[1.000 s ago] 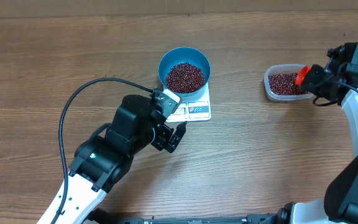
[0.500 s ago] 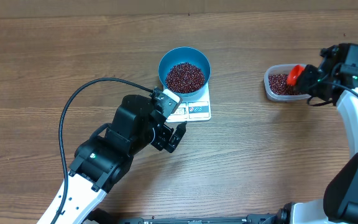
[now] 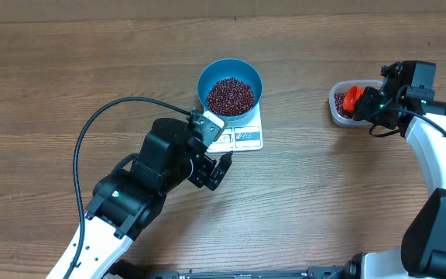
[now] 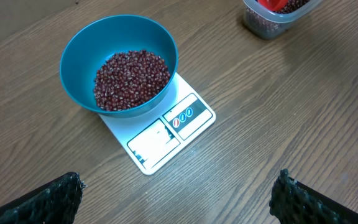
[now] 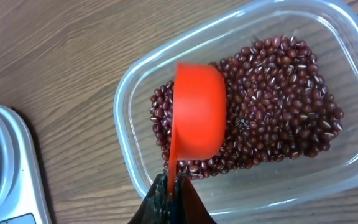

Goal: Scoop item into bowl and weigh 150g on scale
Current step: 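Lower the scoop into the beans and drag it through with the right gripper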

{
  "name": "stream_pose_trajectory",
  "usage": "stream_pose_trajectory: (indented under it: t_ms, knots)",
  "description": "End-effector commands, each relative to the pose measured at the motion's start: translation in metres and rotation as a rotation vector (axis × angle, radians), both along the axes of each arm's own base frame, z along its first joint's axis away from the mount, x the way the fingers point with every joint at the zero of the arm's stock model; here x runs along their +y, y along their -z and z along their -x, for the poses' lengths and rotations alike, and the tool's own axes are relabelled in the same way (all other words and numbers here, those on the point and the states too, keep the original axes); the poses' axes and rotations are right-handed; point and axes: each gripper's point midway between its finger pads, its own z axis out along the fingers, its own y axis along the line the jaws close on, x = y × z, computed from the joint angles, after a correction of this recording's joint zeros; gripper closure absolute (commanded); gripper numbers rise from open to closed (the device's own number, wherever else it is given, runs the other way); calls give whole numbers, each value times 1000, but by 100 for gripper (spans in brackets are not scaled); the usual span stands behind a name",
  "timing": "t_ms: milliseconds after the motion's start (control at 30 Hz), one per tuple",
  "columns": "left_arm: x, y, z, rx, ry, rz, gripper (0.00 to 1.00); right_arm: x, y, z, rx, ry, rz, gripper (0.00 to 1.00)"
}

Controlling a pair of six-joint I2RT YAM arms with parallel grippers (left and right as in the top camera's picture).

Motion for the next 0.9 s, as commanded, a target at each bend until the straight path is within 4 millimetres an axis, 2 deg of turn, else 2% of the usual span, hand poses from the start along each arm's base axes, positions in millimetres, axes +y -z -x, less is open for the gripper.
stream_pose_trajectory:
  t_ms: [0, 467, 733, 867]
  knots:
    - [0, 5, 0, 5, 16, -13, 1, 2, 3, 2, 11, -10, -3, 96]
    - [0, 5, 0, 5, 15, -13, 1, 5, 10, 8, 13, -122, 44, 96]
    - [0, 5, 0, 5, 15, -13, 0, 35, -1, 7, -56, -277, -68, 96]
    - [0, 5, 0, 5, 15, -13, 1, 36, -1, 7, -58, -280, -73, 96]
